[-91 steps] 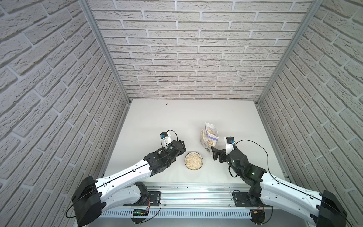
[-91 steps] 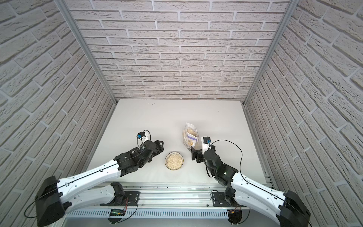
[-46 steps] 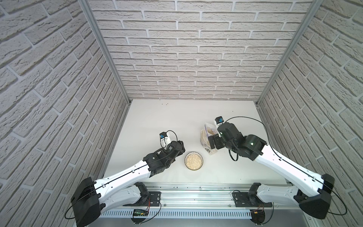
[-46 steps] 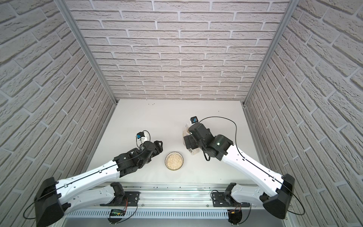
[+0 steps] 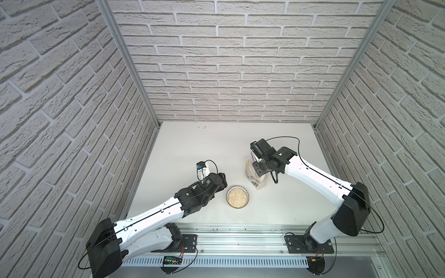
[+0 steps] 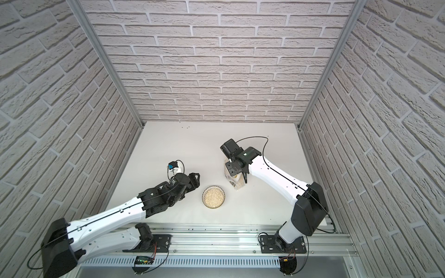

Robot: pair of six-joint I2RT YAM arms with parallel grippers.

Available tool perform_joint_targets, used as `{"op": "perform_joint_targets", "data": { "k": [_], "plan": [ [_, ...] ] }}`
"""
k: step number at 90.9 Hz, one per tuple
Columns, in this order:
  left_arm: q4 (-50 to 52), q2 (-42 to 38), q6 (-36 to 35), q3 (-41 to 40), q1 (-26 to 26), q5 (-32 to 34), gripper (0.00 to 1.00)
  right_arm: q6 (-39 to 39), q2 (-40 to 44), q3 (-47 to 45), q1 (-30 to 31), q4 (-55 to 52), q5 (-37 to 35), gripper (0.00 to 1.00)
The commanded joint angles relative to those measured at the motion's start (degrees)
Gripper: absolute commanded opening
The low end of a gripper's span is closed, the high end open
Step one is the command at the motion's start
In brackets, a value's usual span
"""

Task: Pour the oats into the breakfast bowl
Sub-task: Close the oats bag at the center of the board.

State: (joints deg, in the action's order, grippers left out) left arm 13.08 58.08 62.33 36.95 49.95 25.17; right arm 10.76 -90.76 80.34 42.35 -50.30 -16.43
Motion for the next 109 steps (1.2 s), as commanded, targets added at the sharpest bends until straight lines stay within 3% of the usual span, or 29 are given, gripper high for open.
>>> {"op": "perform_joint_targets", "data": {
  "k": [1, 5, 19, 42, 54, 71, 86, 94, 102, 109],
  "plan": [
    [-1.99, 1.15, -1.48, 0.78, 0.31, -0.83, 0.73, -0.15, -0.18, 3.90, -0.34, -1.61, 1.50, 0.09],
    [-2.23, 1.55, -1.57, 1.11, 0.36, -0.98, 0.73, 0.39, 0.27, 4.79, -0.34, -2.45, 1.60, 0.04],
    [-3.51, 2.94, -1.98, 2.01, 0.47, -2.80, 0.72, 4.70, 3.00, 5.84, -0.34, -5.46, 0.93, 0.04],
    [-7.61, 6.64, -1.86, 2.79, 0.67, -5.91, 0.72, 9.50, 5.45, -1.33, -0.25, -2.93, 2.92, 0.04],
    [-8.89, 8.43, -2.22, 3.77, 1.23, -6.90, 0.71, 9.16, 6.57, -1.89, -0.25, -3.77, 4.49, 0.31],
    [-10.06, 11.24, -2.97, 5.32, 1.54, -8.21, 0.71, 9.00, 10.79, -3.71, -0.25, -6.16, 5.21, 0.35],
    [-11.14, 13.98, -3.39, 6.94, 1.58, -9.13, 0.69, 9.91, 13.15, -7.60, -0.25, -6.64, 6.63, 0.30],
    [-11.55, 15.41, -3.59, 7.93, 1.62, -9.99, 0.69, 10.05, 13.88, -8.74, -0.25, -6.21, 6.20, 0.21],
    [-11.97, 16.52, -3.61, 8.58, 1.64, -10.60, 0.68, 10.21, 14.05, -8.53, -0.25, -5.29, 6.70, 0.05],
    [-12.04, 16.90, -3.61, 8.97, 1.64, -10.81, 0.68, 10.49, 14.37, -7.79, -0.12, -5.09, 6.47, 0.04]
  ]
}}
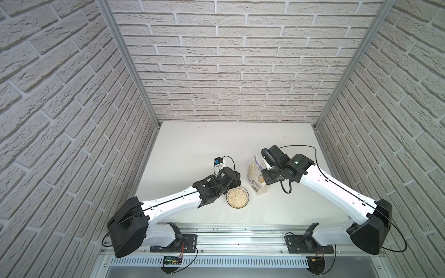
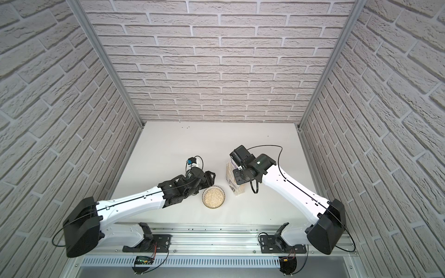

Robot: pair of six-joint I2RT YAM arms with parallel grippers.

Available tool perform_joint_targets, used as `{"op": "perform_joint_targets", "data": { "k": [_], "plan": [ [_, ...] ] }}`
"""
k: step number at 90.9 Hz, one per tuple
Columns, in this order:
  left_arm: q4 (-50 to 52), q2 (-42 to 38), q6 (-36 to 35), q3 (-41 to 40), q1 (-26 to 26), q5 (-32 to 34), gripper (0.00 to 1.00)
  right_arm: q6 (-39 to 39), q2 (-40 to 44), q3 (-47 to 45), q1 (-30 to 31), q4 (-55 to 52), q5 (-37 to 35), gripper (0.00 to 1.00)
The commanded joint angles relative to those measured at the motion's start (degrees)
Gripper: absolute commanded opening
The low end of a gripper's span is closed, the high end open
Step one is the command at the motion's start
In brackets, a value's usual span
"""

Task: Pour the oats into the breakfast bowl
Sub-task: Close the oats bag at the center of the board.

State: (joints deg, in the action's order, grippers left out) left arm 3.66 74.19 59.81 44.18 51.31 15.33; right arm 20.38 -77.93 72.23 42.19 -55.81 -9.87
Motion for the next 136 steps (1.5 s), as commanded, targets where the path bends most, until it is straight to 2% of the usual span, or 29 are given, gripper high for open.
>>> {"op": "perform_joint_targets", "data": {
  "k": [1, 7, 26, 31, 38, 46, 57, 62, 64, 75, 90, 92, 96, 104, 113, 117, 122, 124, 136],
  "plan": [
    [-2.61, 0.83, -1.10, 1.76, 0.33, -0.95, 0.68, 0.97, 1.72, 0.35, 0.06, 0.43, -0.38, 0.03],
    [-2.47, 0.75, -1.10, 2.02, 0.28, -0.56, 0.68, 2.60, 3.49, 0.14, 0.40, 0.65, -2.05, 0.04],
    [-2.82, 0.82, -0.95, 2.06, 0.28, -0.30, 0.68, 4.08, 8.53, -1.68, 0.75, 1.92, -0.15, 0.04],
    [-3.03, 1.19, -0.93, 2.08, 0.29, -0.46, 0.68, 4.27, 7.77, -1.94, 0.79, 1.57, -0.93, 0.20],
    [-3.09, 1.63, -0.92, 2.28, 0.29, -0.70, 0.68, 4.25, 5.95, -2.33, 0.76, 1.70, -1.73, 0.32],
    [-3.06, 1.94, -0.97, 2.34, 0.28, -1.10, 0.68, 3.79, 3.20, -2.16, 0.78, 2.58, -2.23, 0.35],
    [-2.98, 1.62, -0.92, 2.16, 0.31, -1.11, 0.68, 2.88, 0.34, -1.02, 0.78, 3.38, -2.43, 0.29],
    [-2.86, 1.30, -0.95, 1.96, 0.33, -0.84, 0.68, 2.89, -0.24, -0.36, 0.78, 3.35, -3.26, 0.07],
    [-2.80, 1.17, -0.93, 1.87, 0.32, -0.70, 0.68, 3.19, -0.23, -0.23, 0.78, 3.34, -3.70, 0.04],
    [-2.07, 0.37, -1.43, 1.62, 0.28, 0.31, 0.68, 6.30, 3.63, -1.89, 1.44, 4.96, -8.60, 0.03],
    [-0.88, -1.74, -1.64, 0.27, 0.21, 2.28, 0.68, 8.25, 6.66, -4.25, 1.19, 9.56, -6.66, 0.04],
    [-0.86, -2.00, -1.67, 0.02, 0.20, 2.39, 0.68, 8.40, 6.15, -3.95, 1.08, 9.29, -6.66, 0.11],
    [-0.93, -2.33, -1.82, -0.28, 0.20, 2.34, 0.68, 8.60, 4.60, -3.08, 0.91, 8.31, -7.07, 0.30],
    [-0.89, -2.53, -2.14, -0.41, 0.19, 1.89, 0.68, 8.23, 1.43, -1.48, 0.67, 7.93, -7.78, 0.34],
    [-1.96, -2.40, -3.01, -0.87, 0.20, 0.31, 0.68, 7.31, -1.51, 0.21, 0.33, 8.81, -7.72, 0.32],
    [-3.15, -2.39, -3.53, -1.34, 0.19, -0.77, 0.68, 6.99, -2.74, 1.15, 0.07, 8.93, -7.74, 0.27],
    [-5.02, -2.32, -4.25, -1.87, 0.24, -2.21, 0.67, 6.81, -3.96, 2.34, -0.25, 8.88, -7.80, 0.07],
    [-5.54, -2.26, -4.50, -1.99, 0.27, -2.74, 0.67, 6.81, -4.26, 2.69, -0.38, 8.88, -7.73, 0.05],
    [-7.54, -1.77, -6.18, -2.11, 0.33, -5.34, 0.66, 8.69, -1.93, 0.76, -0.45, 12.12, -9.60, 0.04]
  ]
}}
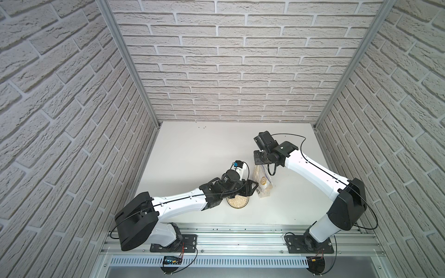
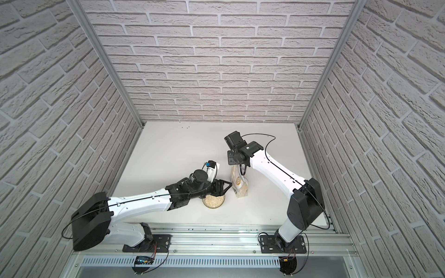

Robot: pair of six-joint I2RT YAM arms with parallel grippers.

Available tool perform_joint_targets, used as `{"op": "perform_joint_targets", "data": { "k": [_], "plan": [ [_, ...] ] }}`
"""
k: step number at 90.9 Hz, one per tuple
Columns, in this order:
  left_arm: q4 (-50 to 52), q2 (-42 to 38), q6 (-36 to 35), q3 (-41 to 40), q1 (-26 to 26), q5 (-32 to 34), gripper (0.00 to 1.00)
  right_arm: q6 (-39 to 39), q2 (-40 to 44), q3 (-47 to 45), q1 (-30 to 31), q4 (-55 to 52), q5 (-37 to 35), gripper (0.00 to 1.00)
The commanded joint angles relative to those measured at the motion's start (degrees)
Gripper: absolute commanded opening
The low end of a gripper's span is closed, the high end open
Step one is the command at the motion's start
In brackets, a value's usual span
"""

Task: Pour the oats into the breakfast bowl
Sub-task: Close the oats bag at the center of the board.

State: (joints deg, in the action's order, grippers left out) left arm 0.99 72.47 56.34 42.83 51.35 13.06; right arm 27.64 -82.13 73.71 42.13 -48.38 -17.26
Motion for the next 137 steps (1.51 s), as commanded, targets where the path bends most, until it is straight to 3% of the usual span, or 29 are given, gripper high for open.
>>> {"op": "perform_joint_targets", "data": {
  "k": [1, 14, 20, 30, 41, 46, 48, 71, 78, 86, 101, 104, 107, 128, 130, 137],
  "plan": [
    [-5.00, 0.00, -2.84, -0.74, 0.27, -3.32, 0.66, 1.36, 2.69, -1.23, -0.38, 5.26, -2.06, 0.04],
    [-8.92, 0.96, -4.29, -1.53, 0.24, -7.05, 0.65, 1.03, 3.71, -1.64, -1.43, 5.31, -0.83, 0.04],
    [-11.13, 1.90, -5.51, -1.70, 0.24, -9.84, 0.65, 0.89, 2.73, -0.53, -1.90, 3.67, -0.94, 0.26],
    [-14.07, 3.60, -6.83, -1.67, 0.24, -14.05, 0.64, 0.04, 0.81, 0.43, -2.84, 4.02, -0.48, 0.32],
    [-16.18, 5.10, -7.90, -1.44, 0.55, -17.31, 0.63, -0.64, -2.41, 2.70, -3.74, 4.96, 1.56, 0.26],
    [-16.49, 5.59, -8.70, -1.10, 0.95, -18.16, 0.63, -0.89, -3.82, 3.88, -4.06, 5.04, 2.34, 0.07],
    [-16.54, 5.76, -9.05, -0.87, 1.14, -18.42, 0.62, -0.85, -4.20, 4.37, -4.13, 4.83, 2.47, 0.04],
    [-16.85, 5.83, -10.90, -1.05, 3.04, -17.97, 0.62, 0.06, -2.08, 2.90, -4.73, 5.94, 3.37, 0.04],
    [-17.42, 5.61, -10.85, -1.60, 3.06, -18.00, 0.62, -0.20, -3.84, 4.83, -5.08, 4.03, 3.24, 0.34],
    [-17.52, 5.86, -11.22, -1.54, 3.10, -18.86, 0.62, -0.36, -5.83, 6.27, -5.33, 3.99, 1.84, 0.39],
    [-17.67, 5.99, -11.12, -1.61, 3.70, -18.93, 0.62, -1.50, -9.69, 8.83, -5.78, 5.07, 2.06, 0.25],
    [-17.69, 5.96, -11.20, -1.53, 3.87, -18.81, 0.62, -1.79, -10.31, 9.16, -5.75, 5.09, 2.24, 0.10],
    [-17.65, 5.92, -11.22, -1.46, 4.04, -18.80, 0.61, -1.87, -10.91, 9.68, -5.74, 4.68, 2.36, 0.04],
    [-17.68, 5.85, -11.17, -1.69, 4.41, -17.91, 0.62, -0.58, -5.27, 5.89, -6.18, 7.55, 2.13, 0.04],
    [-17.69, 5.84, -11.16, -1.69, 4.38, -17.85, 0.61, -0.46, -5.20, 6.41, -6.33, 6.29, 2.38, 0.09],
    [-17.74, 5.62, -11.28, -1.70, 4.37, -17.89, 0.61, -0.16, -4.25, 7.13, -6.36, 2.93, 3.61, 0.43]
  ]
}}
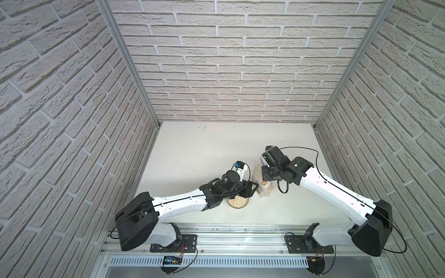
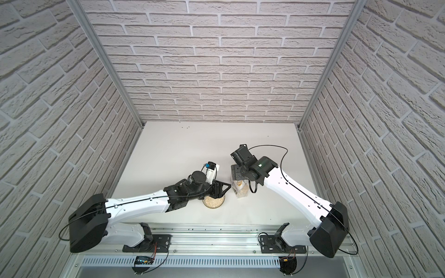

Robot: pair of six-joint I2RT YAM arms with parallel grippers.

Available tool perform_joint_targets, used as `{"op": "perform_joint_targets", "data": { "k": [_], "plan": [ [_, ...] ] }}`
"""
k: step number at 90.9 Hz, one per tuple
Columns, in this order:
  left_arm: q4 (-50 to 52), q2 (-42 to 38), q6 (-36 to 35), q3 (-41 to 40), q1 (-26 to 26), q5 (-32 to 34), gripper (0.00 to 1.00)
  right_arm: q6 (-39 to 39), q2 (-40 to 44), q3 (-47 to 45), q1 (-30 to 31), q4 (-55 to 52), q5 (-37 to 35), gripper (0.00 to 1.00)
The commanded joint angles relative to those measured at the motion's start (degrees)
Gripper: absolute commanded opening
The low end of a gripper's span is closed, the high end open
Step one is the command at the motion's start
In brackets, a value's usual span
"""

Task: Pour the oats into the breakfast bowl
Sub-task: Close the oats bag at the center of the board.

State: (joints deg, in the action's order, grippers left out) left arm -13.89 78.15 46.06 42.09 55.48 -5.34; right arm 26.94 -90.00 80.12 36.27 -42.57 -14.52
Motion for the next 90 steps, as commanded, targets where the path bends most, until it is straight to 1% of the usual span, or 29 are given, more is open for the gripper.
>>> {"op": "perform_joint_targets", "data": {
  "k": [1, 3, 6, 12, 29, 41, 44, 46, 48, 49, 51, 59, 70, 72, 74, 78, 80, 82, 85, 90],
  "plan": [
    [-2.88, -0.08, -0.99, -1.00, 0.24, 0.51, 0.61, 0.60, 4.01, 0.56, -0.46, -3.05, 1.02, 0.47],
    [-2.87, -0.14, -1.16, -1.05, 0.24, 0.55, 0.61, 0.64, 4.78, -0.07, -0.47, -3.27, 1.33, 0.55],
    [-2.83, -0.27, -1.35, -1.09, 0.24, 0.78, 0.61, 0.77, 6.15, -1.57, -0.46, -3.30, 1.68, 0.59],
    [-2.37, -0.55, -1.94, -1.17, 0.24, 1.27, 0.61, 1.62, 9.00, -4.73, -0.33, -3.52, 2.18, 0.60],
    [-1.71, -0.18, -3.17, -0.78, 0.24, 0.88, 0.61, 3.53, 14.45, -11.84, 0.96, -4.55, 4.35, 0.56],
    [-2.01, 0.07, -3.41, -0.78, 0.24, 0.39, 0.61, 3.33, 14.40, -13.12, 2.75, -4.81, 3.85, 0.46],
    [-2.06, 0.07, -3.50, -0.78, 0.24, 0.17, 0.61, 3.11, 13.96, -13.02, 2.96, -4.81, 3.88, 0.41],
    [-2.14, 0.14, -3.56, -0.78, 0.24, 0.03, 0.61, 2.94, 13.57, -12.87, 3.18, -4.81, 3.93, 0.31],
    [-2.29, 0.09, -3.64, -0.78, 0.28, -0.27, 0.61, 2.75, 13.12, -12.66, 3.36, -4.85, 3.92, 0.14],
    [-2.37, 0.08, -3.67, -0.78, 0.30, -0.36, 0.61, 2.71, 12.89, -12.46, 3.45, -4.96, 3.77, 0.09],
    [-2.55, 0.03, -3.69, -0.84, 0.28, -0.54, 0.60, 2.75, 12.62, -12.07, 3.63, -5.33, 3.05, 0.05],
    [-3.12, -0.41, -3.79, -1.25, 0.28, -1.17, 0.60, 2.77, 13.46, -11.70, 6.03, -4.52, -1.93, 0.03],
    [-3.07, -1.29, -4.00, -1.74, 0.27, -1.13, 0.60, 2.17, 14.06, -10.03, 6.61, -5.27, -1.99, 0.04],
    [-3.07, -1.50, -4.08, -1.81, 0.27, -1.13, 0.60, 2.16, 13.75, -9.35, 6.60, -6.26, -2.04, 0.11],
    [-2.94, -1.66, -4.13, -1.83, 0.33, -1.13, 0.60, 2.31, 13.54, -8.72, 6.61, -7.19, -2.25, 0.20],
    [-2.63, -1.92, -4.29, -1.83, 0.28, -0.95, 0.60, 2.81, 13.47, -8.30, 6.61, -8.69, -2.91, 0.47],
    [-2.35, -2.12, -4.35, -1.85, 0.32, -0.73, 0.60, 3.13, 13.73, -8.53, 6.66, -8.90, -3.26, 0.60],
    [-2.12, -2.34, -4.59, -1.95, 0.32, -0.42, 0.60, 3.25, 14.31, -8.96, 6.70, -8.77, -3.57, 0.69],
    [-1.92, -2.91, -5.29, -2.23, 0.33, 0.06, 0.60, 3.54, 15.44, -10.04, 6.64, -8.12, -4.03, 0.79],
    [-1.32, -4.49, -6.41, -3.06, 0.37, 2.15, 0.61, 3.93, 18.10, -12.10, 6.70, -6.09, -4.67, 0.86]
  ]
}}
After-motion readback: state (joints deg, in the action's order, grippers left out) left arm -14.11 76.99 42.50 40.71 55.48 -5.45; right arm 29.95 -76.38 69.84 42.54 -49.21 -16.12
